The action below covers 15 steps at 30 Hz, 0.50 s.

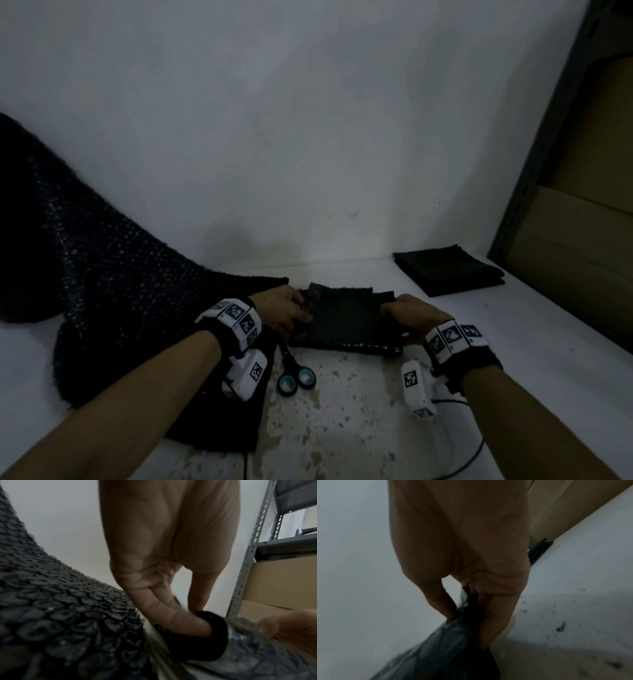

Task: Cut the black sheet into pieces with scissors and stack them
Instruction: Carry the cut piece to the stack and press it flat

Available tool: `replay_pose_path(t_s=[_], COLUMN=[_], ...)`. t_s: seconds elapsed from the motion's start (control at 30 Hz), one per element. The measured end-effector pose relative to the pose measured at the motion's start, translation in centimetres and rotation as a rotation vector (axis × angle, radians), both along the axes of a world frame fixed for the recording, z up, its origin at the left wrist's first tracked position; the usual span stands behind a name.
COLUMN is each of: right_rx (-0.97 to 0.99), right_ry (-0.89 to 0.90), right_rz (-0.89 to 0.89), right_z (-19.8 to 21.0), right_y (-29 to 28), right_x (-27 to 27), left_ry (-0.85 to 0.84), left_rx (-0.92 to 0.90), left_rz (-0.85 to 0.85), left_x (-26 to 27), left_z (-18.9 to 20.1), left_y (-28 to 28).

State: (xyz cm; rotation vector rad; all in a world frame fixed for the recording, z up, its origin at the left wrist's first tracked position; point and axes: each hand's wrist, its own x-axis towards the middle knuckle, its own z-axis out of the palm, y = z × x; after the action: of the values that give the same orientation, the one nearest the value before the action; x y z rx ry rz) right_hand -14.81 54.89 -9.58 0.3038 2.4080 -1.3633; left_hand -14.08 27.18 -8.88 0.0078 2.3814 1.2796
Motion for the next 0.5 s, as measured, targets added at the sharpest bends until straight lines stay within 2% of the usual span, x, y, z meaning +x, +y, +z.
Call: replay_pose_path(t_s=[0.13,0.27,0.4,0.5], right_rx=[0.058,0.017,-0.011,0.054], right_ry=[0.088,0.159,0.282,0.238], right_rz=[0.006,0.031,0.084,0.118], right_z=[-0.4,-0.9,-1.7,-2.0], right_y=[0.1,-0.3,-0.9,-1.5], right_x=[-0.6,-1.2,-1.8,-2.4], left_ry=[-0.025,-0.017,-0.04,-0.046], left_rx=[-0.051,-0.072,-0.014,-0.01], left_rz=[-0.035,-0.022,0.011,0.03], left_x=[-0.1,-0.2,0.1,-0.2], left_z=[0.1,0.2,0.4,0.0], left_y=[0.3,0.4,0.3,0.0])
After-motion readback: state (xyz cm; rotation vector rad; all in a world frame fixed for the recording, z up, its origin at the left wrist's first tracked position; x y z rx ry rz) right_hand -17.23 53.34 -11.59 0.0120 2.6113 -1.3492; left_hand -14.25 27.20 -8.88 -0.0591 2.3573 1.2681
